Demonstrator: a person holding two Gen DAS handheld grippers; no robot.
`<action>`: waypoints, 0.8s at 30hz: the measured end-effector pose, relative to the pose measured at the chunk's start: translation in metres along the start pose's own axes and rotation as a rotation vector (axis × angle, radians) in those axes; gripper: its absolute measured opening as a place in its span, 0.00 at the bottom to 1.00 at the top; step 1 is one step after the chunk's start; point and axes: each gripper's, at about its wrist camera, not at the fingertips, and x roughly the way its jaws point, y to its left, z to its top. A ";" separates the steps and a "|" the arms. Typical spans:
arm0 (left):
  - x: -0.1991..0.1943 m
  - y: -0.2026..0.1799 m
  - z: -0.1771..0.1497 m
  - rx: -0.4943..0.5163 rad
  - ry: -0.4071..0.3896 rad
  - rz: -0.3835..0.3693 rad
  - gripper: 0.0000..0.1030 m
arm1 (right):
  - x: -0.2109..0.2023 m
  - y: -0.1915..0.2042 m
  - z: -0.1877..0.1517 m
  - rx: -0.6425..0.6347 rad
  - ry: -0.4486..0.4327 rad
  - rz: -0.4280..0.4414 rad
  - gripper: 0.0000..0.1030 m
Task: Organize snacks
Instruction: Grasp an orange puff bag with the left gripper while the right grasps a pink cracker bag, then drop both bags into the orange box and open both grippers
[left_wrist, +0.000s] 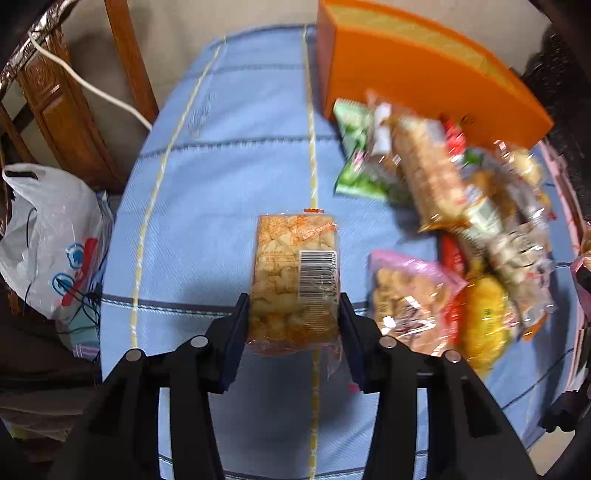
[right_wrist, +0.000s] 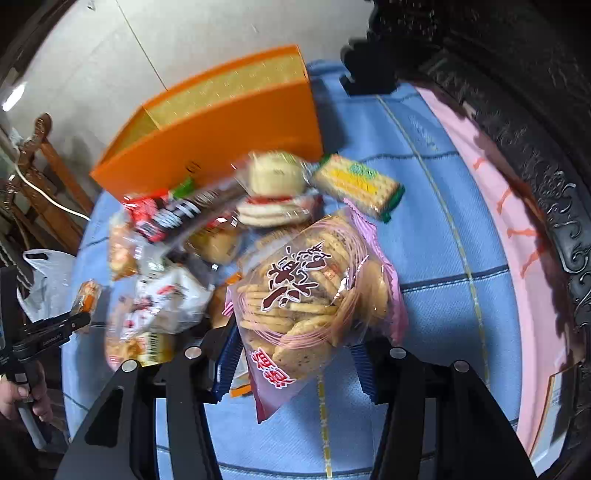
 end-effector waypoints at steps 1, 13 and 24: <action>-0.008 -0.001 0.002 0.000 -0.015 -0.012 0.44 | -0.007 0.003 0.003 -0.004 -0.016 0.015 0.52; -0.086 -0.040 0.068 0.042 -0.207 -0.131 0.44 | -0.058 0.040 0.070 -0.070 -0.178 0.148 0.52; -0.108 -0.076 0.166 0.053 -0.328 -0.163 0.44 | -0.036 0.058 0.166 -0.094 -0.279 0.178 0.52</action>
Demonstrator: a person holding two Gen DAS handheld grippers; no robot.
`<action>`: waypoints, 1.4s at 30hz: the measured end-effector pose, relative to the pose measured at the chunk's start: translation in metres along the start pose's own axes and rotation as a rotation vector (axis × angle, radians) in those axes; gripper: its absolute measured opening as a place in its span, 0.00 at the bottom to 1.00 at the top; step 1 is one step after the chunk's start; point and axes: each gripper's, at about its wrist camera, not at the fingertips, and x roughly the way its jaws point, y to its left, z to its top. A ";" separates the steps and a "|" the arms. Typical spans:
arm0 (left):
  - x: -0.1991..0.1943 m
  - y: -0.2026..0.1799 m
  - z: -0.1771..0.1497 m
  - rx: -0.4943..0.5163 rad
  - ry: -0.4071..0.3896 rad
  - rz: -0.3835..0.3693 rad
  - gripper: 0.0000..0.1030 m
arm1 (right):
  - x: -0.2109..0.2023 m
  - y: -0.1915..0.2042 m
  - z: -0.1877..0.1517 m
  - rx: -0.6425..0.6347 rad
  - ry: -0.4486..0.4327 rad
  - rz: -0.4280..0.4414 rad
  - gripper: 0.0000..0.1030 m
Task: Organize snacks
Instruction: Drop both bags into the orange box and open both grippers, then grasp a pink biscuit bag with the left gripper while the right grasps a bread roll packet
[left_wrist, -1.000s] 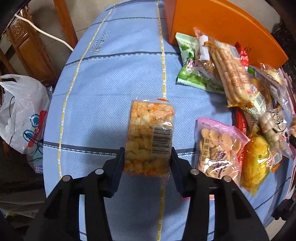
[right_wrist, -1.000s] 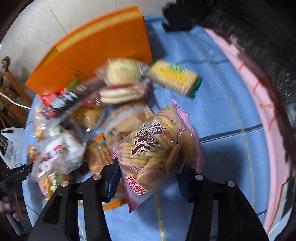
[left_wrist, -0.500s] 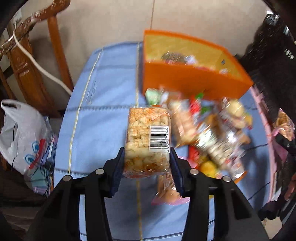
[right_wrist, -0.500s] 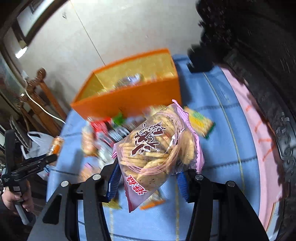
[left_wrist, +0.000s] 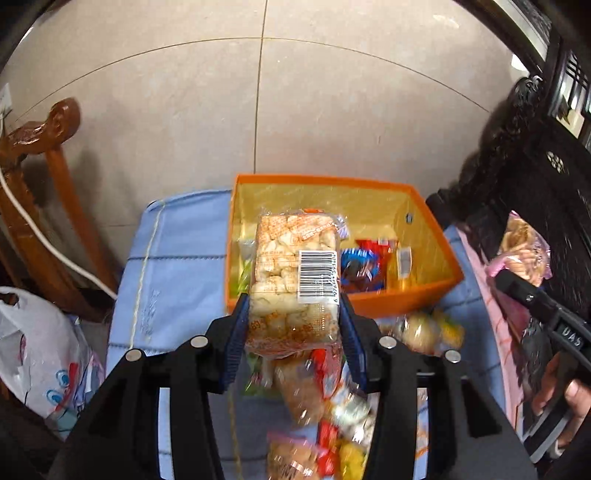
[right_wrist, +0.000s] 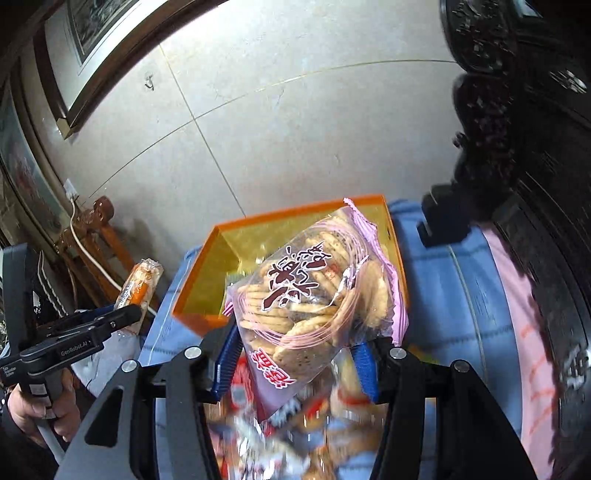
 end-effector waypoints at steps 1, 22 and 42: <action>0.007 -0.002 0.008 -0.002 0.005 -0.004 0.44 | 0.009 0.001 0.009 -0.003 -0.005 -0.003 0.52; 0.051 0.013 0.007 -0.064 0.045 0.056 0.95 | 0.050 -0.027 -0.025 0.110 0.066 -0.094 0.86; 0.039 0.024 -0.199 -0.019 0.368 0.090 0.95 | -0.022 -0.048 -0.184 0.199 0.289 -0.163 0.87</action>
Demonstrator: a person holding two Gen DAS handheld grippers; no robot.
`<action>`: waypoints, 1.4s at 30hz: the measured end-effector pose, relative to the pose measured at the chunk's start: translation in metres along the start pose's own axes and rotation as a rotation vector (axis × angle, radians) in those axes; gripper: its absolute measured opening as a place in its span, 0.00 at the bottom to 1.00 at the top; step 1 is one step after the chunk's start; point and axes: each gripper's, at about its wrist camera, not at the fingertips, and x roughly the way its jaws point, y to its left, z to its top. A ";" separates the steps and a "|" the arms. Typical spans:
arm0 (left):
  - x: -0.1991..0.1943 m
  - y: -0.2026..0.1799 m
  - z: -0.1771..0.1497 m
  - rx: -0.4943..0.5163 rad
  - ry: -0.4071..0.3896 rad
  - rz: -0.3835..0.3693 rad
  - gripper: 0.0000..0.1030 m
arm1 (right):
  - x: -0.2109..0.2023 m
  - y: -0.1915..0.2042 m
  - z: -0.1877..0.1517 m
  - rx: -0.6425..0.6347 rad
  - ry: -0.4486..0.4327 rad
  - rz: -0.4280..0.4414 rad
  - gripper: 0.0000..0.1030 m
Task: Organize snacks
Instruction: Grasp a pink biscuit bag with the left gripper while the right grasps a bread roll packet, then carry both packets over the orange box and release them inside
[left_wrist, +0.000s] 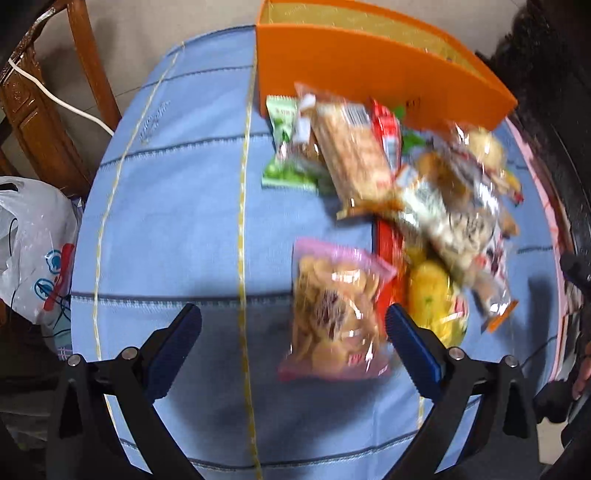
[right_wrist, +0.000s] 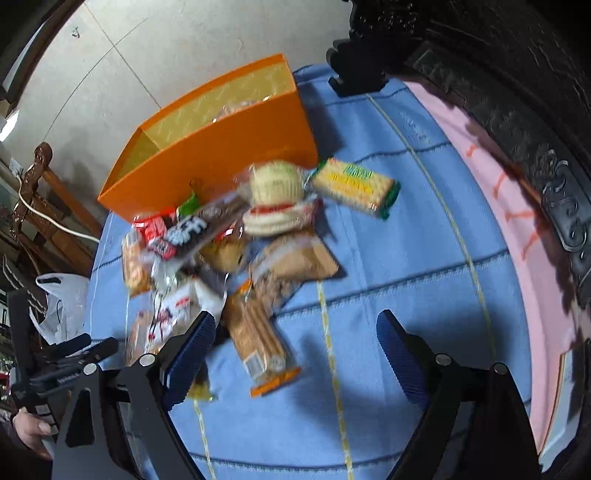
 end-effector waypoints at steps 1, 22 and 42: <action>0.001 -0.002 -0.003 0.004 0.008 -0.003 0.95 | 0.001 0.002 -0.003 -0.006 0.006 0.004 0.87; 0.058 -0.010 -0.021 0.016 0.082 0.036 0.96 | 0.025 0.029 -0.019 -0.092 0.138 -0.001 0.91; 0.000 0.015 -0.005 0.062 -0.041 0.015 0.52 | 0.062 0.055 -0.004 -0.336 0.185 0.021 0.34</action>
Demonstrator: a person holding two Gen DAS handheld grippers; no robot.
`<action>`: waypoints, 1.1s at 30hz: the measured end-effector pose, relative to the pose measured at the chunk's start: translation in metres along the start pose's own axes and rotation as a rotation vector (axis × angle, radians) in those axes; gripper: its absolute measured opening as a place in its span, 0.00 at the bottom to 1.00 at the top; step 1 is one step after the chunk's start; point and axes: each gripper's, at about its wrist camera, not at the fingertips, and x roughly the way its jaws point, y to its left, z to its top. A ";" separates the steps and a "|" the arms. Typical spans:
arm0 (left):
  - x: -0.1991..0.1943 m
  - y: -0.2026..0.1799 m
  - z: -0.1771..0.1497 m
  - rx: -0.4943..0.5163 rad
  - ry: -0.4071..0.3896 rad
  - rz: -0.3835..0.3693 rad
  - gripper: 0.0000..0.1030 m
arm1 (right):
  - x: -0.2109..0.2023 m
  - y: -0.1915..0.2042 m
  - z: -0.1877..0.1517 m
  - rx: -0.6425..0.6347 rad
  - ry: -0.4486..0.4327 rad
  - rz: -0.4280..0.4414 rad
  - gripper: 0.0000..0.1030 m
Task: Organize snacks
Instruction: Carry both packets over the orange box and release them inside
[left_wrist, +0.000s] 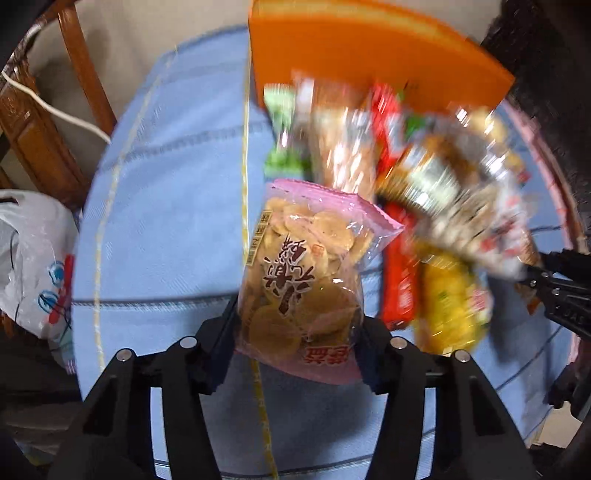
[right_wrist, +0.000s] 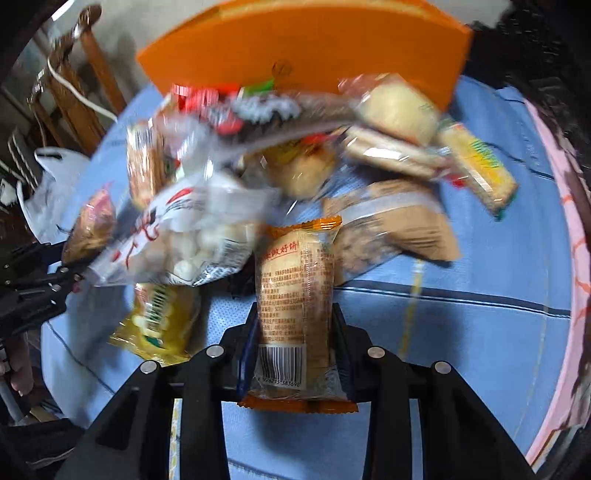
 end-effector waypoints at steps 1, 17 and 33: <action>-0.011 0.002 0.004 -0.004 -0.022 -0.008 0.52 | -0.008 -0.004 0.000 0.008 -0.018 0.011 0.34; -0.091 -0.030 0.080 0.045 -0.269 -0.049 0.53 | -0.123 -0.001 0.070 -0.028 -0.322 0.073 0.35; -0.079 -0.050 0.227 0.015 -0.330 -0.071 0.59 | -0.097 -0.029 0.213 0.048 -0.448 0.072 0.36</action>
